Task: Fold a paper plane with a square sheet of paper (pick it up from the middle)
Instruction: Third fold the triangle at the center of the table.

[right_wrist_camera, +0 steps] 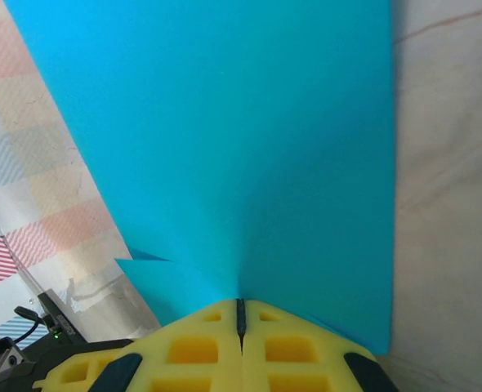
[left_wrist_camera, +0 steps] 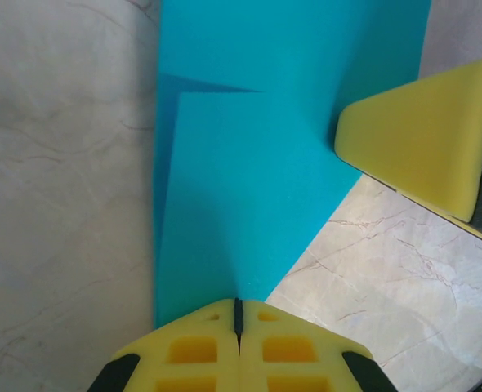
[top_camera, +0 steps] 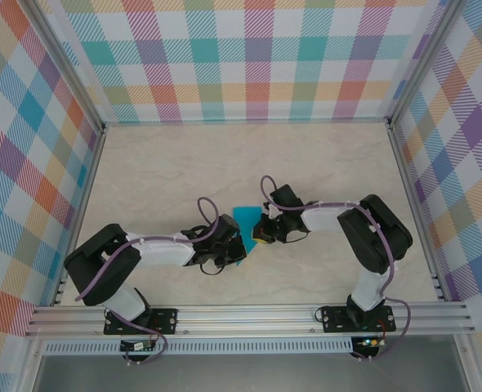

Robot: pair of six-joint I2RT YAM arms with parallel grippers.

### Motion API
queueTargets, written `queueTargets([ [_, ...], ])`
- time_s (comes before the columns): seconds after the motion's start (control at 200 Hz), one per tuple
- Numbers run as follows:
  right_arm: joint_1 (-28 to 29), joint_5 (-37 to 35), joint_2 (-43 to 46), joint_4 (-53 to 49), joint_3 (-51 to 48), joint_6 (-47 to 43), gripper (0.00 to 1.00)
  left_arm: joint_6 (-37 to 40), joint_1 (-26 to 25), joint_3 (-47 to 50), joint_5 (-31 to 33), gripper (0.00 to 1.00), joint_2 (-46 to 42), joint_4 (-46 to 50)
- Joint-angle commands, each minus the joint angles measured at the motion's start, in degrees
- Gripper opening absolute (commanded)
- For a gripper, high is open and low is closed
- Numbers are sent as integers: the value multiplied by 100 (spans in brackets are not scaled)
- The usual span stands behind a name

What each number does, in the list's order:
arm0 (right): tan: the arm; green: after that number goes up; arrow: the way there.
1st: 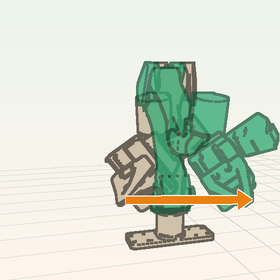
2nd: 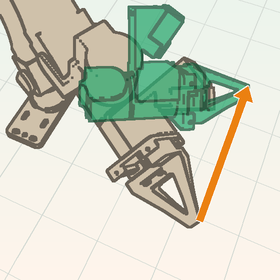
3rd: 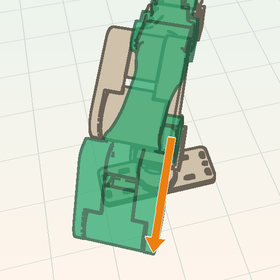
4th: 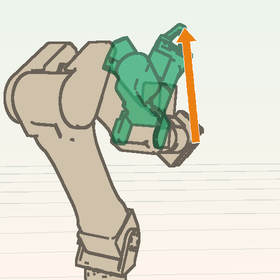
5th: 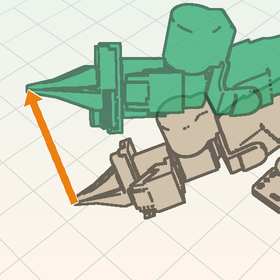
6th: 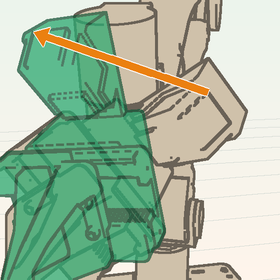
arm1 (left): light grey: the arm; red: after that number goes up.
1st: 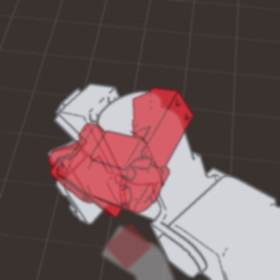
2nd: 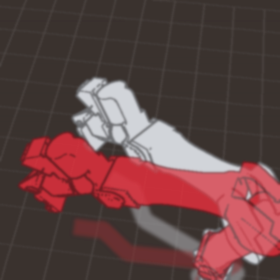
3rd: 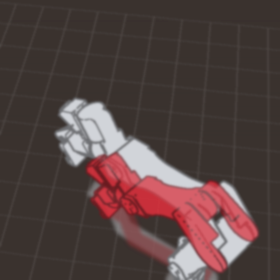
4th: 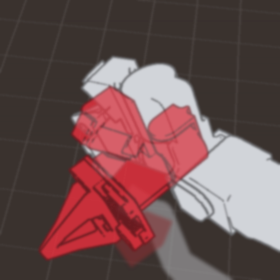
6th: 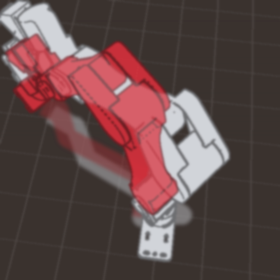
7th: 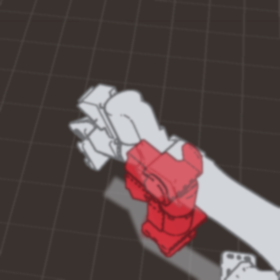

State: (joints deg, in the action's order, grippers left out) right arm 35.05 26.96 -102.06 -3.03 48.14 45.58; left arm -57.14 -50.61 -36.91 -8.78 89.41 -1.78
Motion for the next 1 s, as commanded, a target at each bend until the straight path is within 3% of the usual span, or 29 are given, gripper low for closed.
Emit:
queueTargets([
  [0.0, -7, -306, 328, -428, 12, -66, 0, 94, -32, 188, 280, 0, 29, 420],
  [0.265, 168, -23, 789, 256, -371, 34, 0, 195, -31, 307, 261, 0, -6, 446],
  [0.51, 522, 84, 366, 845, -518, 251, 0, 195, -29, 236, 236, 0, 69, 446],
  [0.995, 272, -945, 250, 1312, -1049, 39, 0, 204, -29, 412, 311, 0, -57, 574],
])
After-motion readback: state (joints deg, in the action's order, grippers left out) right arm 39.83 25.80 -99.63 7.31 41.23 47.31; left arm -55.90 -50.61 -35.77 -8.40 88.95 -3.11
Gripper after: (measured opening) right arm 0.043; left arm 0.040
